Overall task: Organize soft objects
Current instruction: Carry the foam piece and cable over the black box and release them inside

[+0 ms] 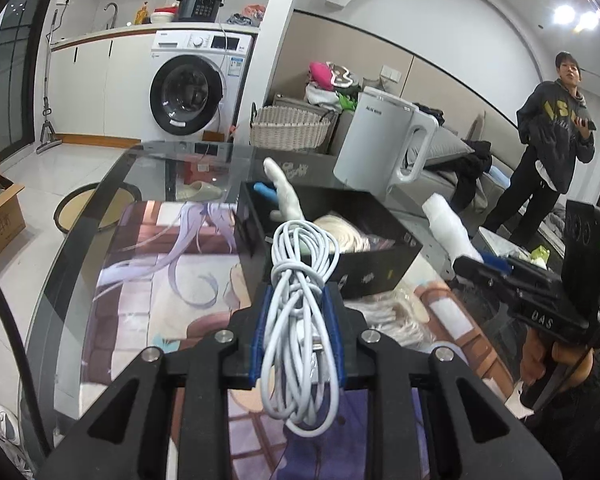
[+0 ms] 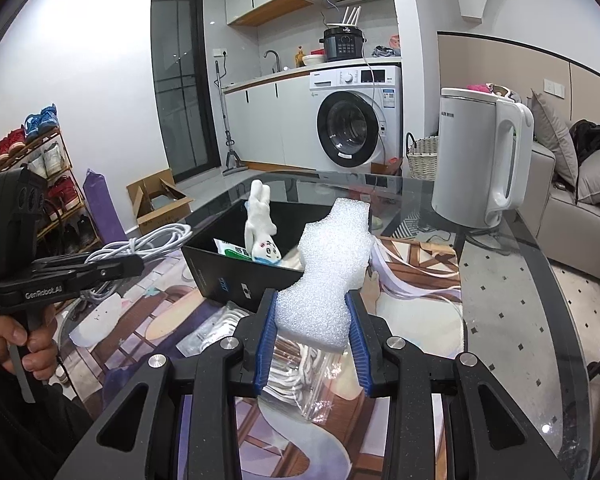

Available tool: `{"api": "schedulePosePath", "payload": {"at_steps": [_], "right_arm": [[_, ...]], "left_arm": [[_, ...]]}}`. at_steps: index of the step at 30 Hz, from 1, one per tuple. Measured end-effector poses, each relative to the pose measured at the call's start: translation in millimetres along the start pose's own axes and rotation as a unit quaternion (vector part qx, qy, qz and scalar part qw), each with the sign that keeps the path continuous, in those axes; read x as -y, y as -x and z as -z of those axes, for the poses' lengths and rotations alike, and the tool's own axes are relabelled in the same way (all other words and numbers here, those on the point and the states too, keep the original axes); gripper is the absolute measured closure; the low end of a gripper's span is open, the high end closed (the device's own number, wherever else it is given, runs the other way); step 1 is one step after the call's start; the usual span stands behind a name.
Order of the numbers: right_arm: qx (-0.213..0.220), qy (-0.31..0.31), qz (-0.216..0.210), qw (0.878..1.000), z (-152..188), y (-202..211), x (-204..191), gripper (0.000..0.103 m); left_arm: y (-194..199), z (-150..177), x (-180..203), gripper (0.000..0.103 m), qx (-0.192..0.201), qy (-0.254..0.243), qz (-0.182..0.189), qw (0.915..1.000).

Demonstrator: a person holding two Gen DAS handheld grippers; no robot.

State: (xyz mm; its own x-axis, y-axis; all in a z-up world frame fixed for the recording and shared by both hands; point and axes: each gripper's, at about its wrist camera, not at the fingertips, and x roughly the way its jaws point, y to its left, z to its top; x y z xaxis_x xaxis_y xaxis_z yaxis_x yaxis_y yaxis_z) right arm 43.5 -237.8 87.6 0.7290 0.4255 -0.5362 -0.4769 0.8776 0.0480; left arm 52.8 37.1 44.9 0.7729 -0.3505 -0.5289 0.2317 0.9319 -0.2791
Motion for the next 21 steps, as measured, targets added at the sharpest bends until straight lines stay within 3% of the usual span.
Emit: {"api": "schedulePosePath", "payload": {"at_steps": [21], "right_arm": [[0.011,-0.006,-0.017,1.0,-41.5,-25.3,5.1,0.07]], "left_arm": [[-30.4,-66.2,9.7,0.078,0.053,0.008,0.013,0.9985]]}}
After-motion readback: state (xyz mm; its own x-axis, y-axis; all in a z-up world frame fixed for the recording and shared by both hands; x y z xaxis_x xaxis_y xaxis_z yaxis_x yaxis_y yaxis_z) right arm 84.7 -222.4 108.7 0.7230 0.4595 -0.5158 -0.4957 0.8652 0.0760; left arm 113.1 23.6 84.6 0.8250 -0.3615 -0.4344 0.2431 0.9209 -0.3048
